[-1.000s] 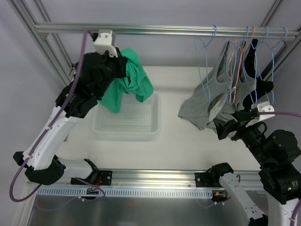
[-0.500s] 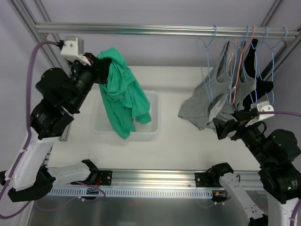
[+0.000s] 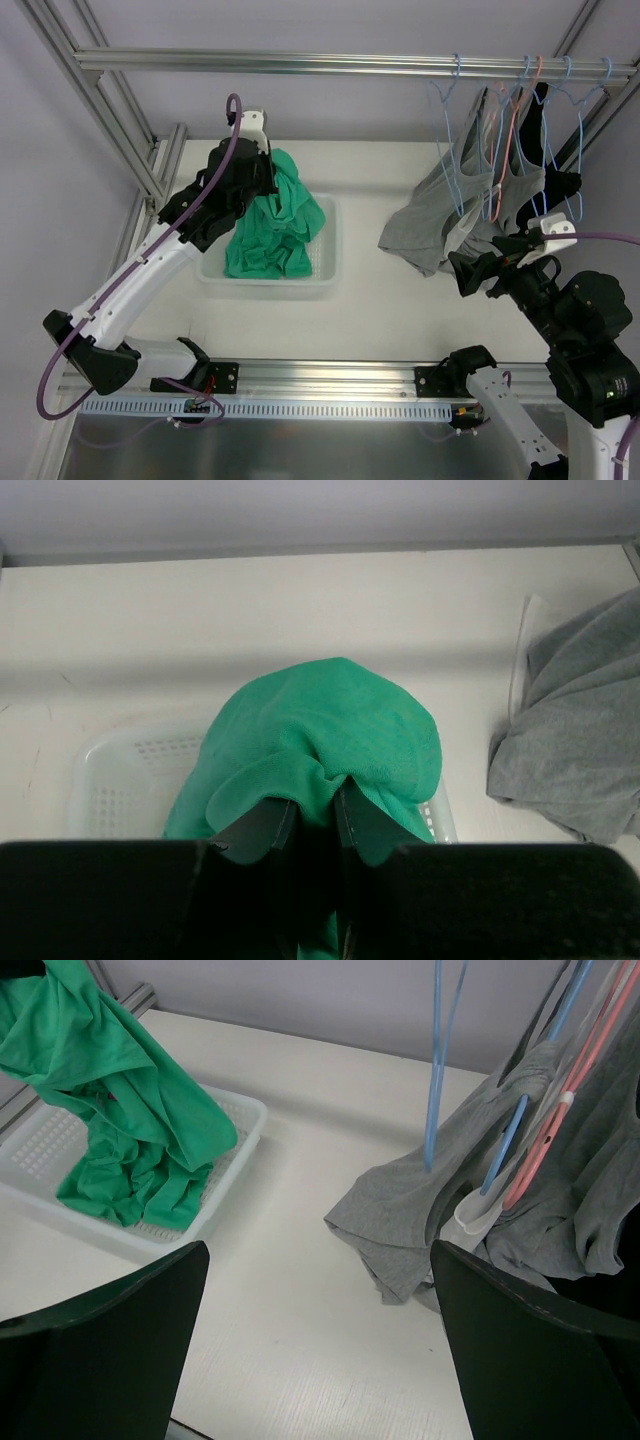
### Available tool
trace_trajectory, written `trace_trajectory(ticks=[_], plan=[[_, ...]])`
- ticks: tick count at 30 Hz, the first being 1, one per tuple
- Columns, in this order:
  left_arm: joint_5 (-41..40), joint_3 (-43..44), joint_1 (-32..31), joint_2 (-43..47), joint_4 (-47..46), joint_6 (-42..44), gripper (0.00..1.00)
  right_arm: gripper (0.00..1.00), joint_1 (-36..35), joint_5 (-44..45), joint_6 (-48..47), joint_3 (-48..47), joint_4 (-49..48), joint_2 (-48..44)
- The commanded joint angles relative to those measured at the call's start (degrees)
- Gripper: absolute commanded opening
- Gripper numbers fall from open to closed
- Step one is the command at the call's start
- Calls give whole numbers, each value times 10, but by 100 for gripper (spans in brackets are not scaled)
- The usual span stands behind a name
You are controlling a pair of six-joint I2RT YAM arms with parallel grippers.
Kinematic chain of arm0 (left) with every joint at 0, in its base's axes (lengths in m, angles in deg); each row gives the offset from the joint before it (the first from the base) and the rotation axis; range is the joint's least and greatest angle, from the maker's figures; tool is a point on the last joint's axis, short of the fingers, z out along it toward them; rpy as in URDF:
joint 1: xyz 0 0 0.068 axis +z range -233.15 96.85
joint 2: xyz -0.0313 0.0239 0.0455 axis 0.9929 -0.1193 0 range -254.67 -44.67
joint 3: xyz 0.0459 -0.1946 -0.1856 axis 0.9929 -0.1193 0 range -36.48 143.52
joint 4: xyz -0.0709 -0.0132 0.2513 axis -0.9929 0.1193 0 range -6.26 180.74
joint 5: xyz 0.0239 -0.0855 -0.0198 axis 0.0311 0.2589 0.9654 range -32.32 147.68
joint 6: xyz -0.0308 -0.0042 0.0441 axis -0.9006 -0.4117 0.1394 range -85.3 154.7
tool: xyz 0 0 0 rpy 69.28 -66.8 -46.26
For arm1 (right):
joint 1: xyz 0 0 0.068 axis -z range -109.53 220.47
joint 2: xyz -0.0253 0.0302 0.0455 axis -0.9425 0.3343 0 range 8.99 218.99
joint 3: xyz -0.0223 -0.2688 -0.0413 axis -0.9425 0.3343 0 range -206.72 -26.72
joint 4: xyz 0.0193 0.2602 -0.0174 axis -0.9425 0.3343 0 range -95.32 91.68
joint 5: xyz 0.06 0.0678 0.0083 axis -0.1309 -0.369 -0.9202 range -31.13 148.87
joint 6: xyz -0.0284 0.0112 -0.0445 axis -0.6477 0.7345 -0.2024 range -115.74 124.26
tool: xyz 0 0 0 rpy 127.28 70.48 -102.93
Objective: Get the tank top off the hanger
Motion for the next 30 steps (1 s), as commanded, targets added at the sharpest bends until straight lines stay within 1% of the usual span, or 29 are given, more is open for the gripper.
trace_trajectory(ticks=[1,3,5,7,8,11,12,14,15,16,17,19,20,21,23,26,28,29,30], plan=[[2,42,11,11,-37,-24,0,99,0,-5,7,-1,-27,2],[3,50,12,6,-37,-20,0,100,0,-5,7,1,-26,1],[-2,40,13,11,-37,-26,0,100,0,-5,8,7,-26,0],[-4,-3,12,22,-37,-51,0,100,0,4,13,11,-24,5],[-4,-47,12,37,-37,-63,0,99,0,36,17,8,-13,9],[0,-115,12,64,-38,-117,0,99,0,119,37,-13,16,52],[1,-148,12,65,-38,-125,0,100,0,121,37,-32,25,66],[3,-179,12,65,-36,-143,1,99,0,108,37,-70,29,107],[5,-185,13,63,-37,-143,7,100,1,104,32,-85,30,123],[9,-189,13,62,-36,-142,17,99,1,101,26,-102,30,155],[13,-190,12,62,-35,-140,49,99,0,103,18,-119,38,172],[27,-185,13,68,-26,-130,98,100,4,125,-2,-177,50,213],[29,-171,13,78,-15,-127,99,100,7,142,-8,-196,62,255],[33,-162,13,85,9,-120,99,99,13,144,-12,-230,66,274],[42,-135,12,112,36,-111,99,96,34,122,-18,-261,67,327],[68,-107,12,156,94,-75,99,86,56,105,-18,-321,68,385],[89,-104,13,193,131,-65,99,81,67,95,-21,-361,68,407],[98,-109,12,206,141,-63,99,75,69,97,-28,-372,68,429],[110,-116,12,218,146,-59,99,73,72,99,-32,-383,68,440]])
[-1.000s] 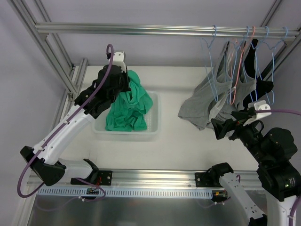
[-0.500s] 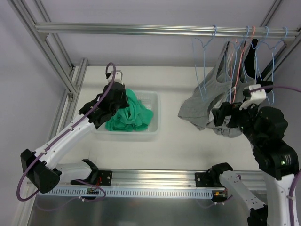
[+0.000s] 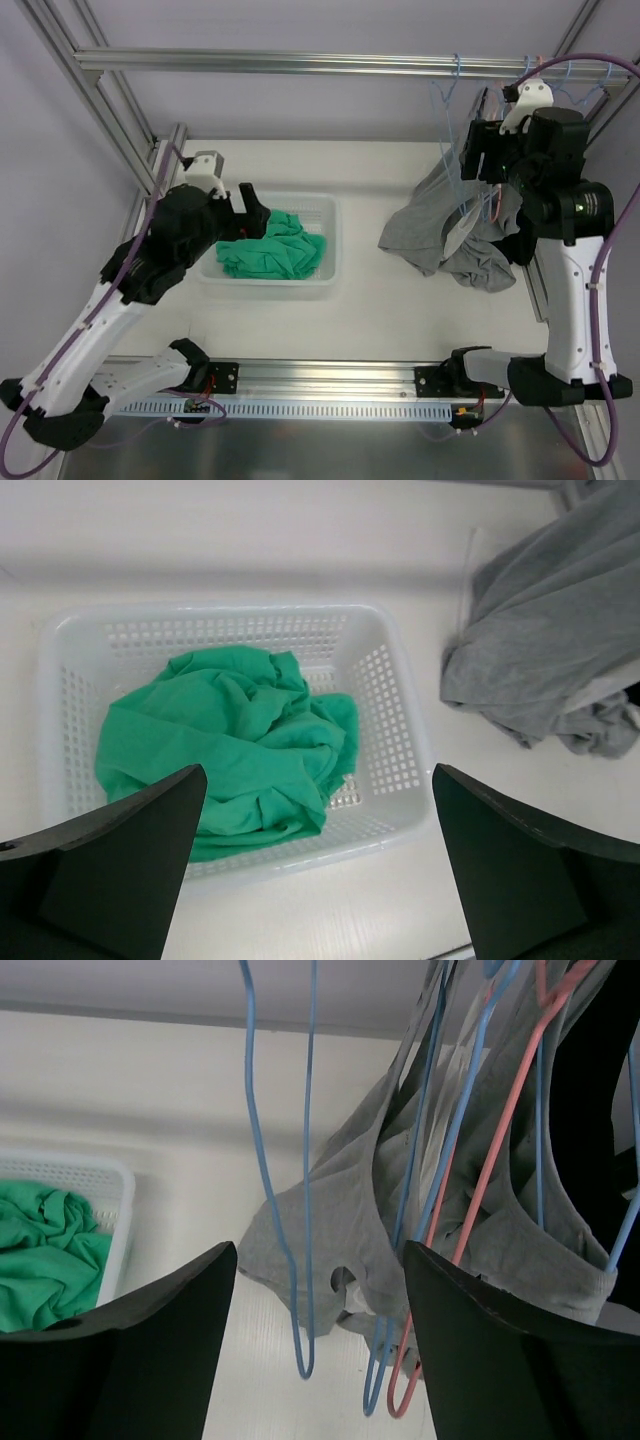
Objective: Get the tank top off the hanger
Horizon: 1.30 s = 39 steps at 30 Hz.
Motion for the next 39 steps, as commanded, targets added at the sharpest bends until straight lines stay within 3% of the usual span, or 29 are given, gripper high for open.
trace_trajectory(ticks=[1,5,16,19,24,28,37,39], plan=[[72,6,2,68,64,32,99,71,11,12,-19,-64,1,29],[115,-45,1,121,82,43,99,60,16,53,-40,-79,-2,65],[-4,-155,1,277,104,52,99,52,26,83,-59,-66,-44,87],[-44,-185,1,290,103,49,99,51,30,82,-60,-63,-47,86],[-38,-201,1,276,105,51,99,48,45,67,-57,-59,-60,90],[-27,-205,1,275,105,50,99,41,63,52,-56,-55,-67,120],[-27,-208,1,281,104,49,99,15,75,17,-34,-11,-117,132],[-26,-208,1,281,105,49,99,3,75,24,-27,5,-135,123]])
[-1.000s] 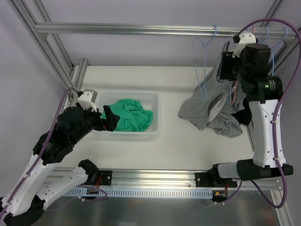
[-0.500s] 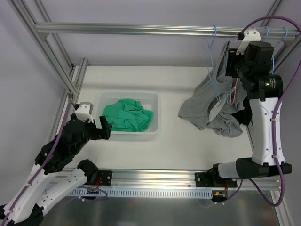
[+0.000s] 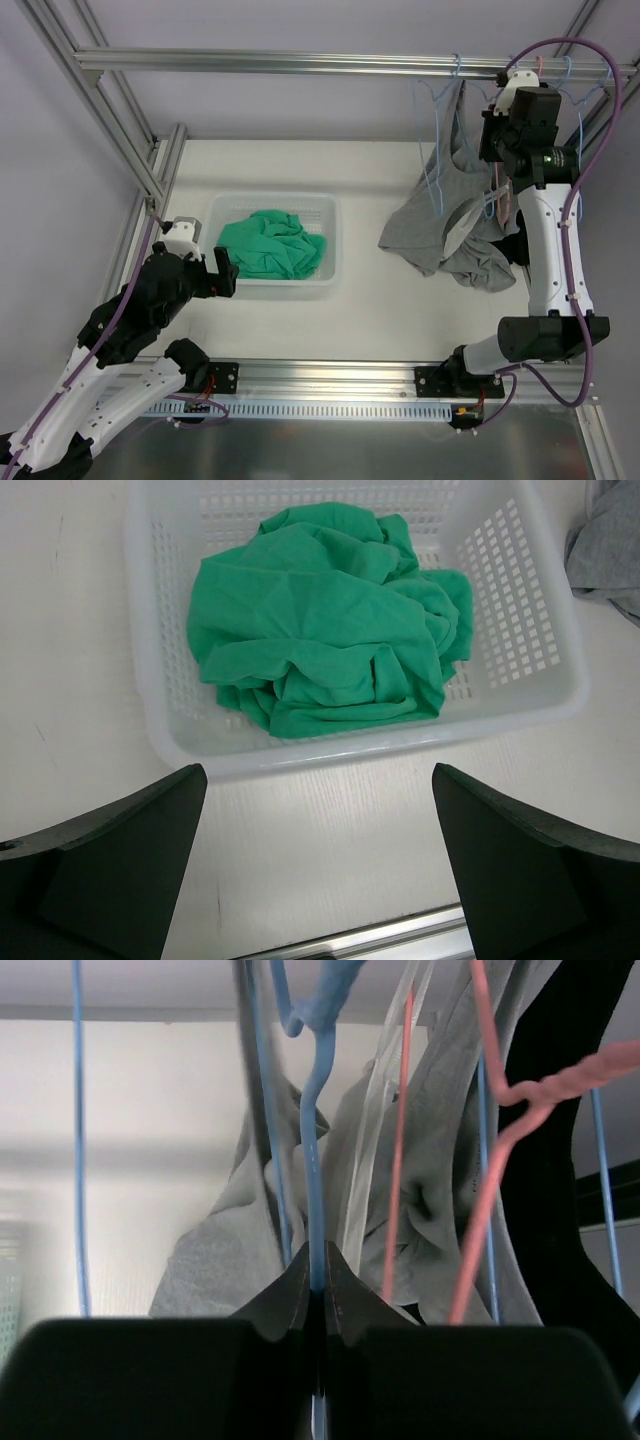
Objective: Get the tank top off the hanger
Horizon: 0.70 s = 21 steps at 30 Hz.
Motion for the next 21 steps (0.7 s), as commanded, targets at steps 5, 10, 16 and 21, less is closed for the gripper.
trace_trajectory(ticks=[5,10,16,21], plan=[[0,-4,1,2,-4,6,99,0,2,-35,43,38,-86,-71],[2,-3,1,-7,-4,6,99,0,2,-80,63,40,-116,-113],[1,-5,1,3,-3,5,99,0,2,-98,60,38,-124,-147],[5,-3,1,-4,-4,5,99,0,2,-94,56,61,-107,-187]])
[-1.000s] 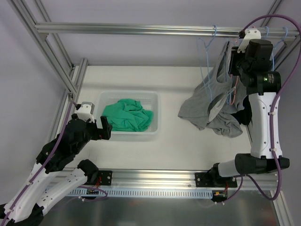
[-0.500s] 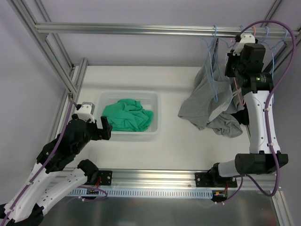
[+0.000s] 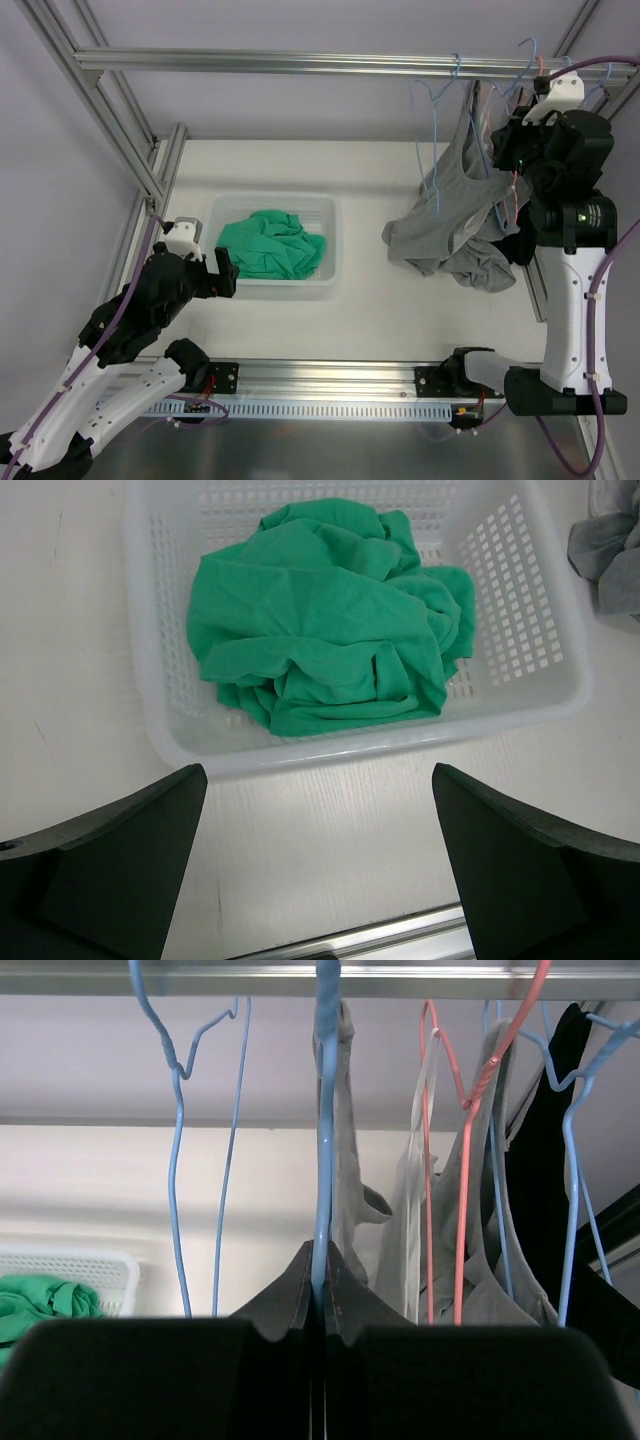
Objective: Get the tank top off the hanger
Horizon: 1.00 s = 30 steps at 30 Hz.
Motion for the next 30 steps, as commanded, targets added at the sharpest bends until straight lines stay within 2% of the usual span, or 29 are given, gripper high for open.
trace_trajectory(ticks=[1,8,12,19,20,23,26,27,28,30], plan=[[5,0,1,-5,-3,6,99,0,2,-7,2,11,-32,-49],[32,11,1,-21,-5,3,99,0,2,-19,8,65,-9,-137],[93,61,1,-58,-13,-9,99,0,2,-28,23,66,83,-172],[351,187,1,-148,-132,-29,99,0,2,19,54,135,167,-327],[417,197,1,-159,-179,-34,99,0,2,42,54,130,176,-342],[489,233,-11,-206,-286,-53,99,0,1,73,50,99,222,-387],[478,277,-78,-263,-345,-18,99,0,1,50,45,27,271,-397],[437,312,-106,-299,-363,4,98,0,1,21,45,-16,296,-395],[415,336,-162,-322,-368,49,98,0,1,-8,45,-36,307,-392],[395,419,-203,-396,-371,84,98,0,-2,-61,48,-67,323,-389]])
